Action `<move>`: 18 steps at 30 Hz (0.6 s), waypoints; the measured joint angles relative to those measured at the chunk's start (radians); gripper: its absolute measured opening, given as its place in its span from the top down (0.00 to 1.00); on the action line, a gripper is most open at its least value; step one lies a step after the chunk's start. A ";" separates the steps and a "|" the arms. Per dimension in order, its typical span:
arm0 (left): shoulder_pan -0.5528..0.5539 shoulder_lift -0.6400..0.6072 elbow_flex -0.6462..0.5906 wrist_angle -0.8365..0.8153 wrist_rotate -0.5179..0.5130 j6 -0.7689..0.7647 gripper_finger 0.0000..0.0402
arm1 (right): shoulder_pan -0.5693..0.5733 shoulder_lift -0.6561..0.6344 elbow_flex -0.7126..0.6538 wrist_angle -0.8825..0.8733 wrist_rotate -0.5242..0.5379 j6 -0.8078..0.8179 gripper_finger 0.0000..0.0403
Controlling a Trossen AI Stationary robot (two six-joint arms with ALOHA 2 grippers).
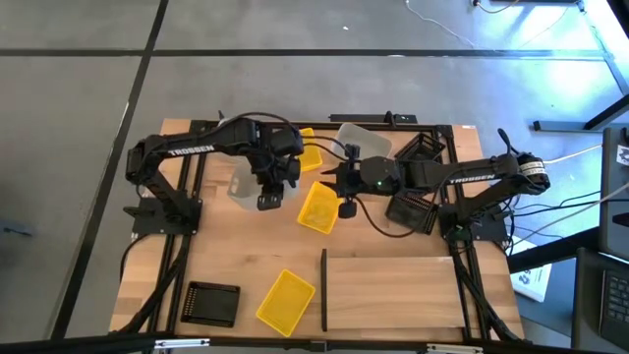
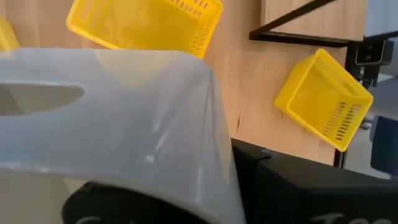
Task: Stack baskets on shelf by color
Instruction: Put the bottom left gray bin on the shelf
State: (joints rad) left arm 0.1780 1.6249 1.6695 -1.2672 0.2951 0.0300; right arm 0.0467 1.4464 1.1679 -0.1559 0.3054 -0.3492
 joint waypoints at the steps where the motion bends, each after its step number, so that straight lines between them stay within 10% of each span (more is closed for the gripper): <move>1: -0.010 0.000 0.000 0.000 0.003 0.010 1.00 | 0.000 0.000 0.000 0.000 0.000 0.000 0.74; 18: -0.102 0.001 0.000 -0.146 -0.050 -0.134 1.00 | -0.017 0.000 0.000 0.011 0.065 -0.046 0.74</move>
State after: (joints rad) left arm 0.0756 1.6257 1.6691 -1.4133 0.2451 -0.1036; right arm 0.0299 1.4464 1.1679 -0.1454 0.3700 -0.3950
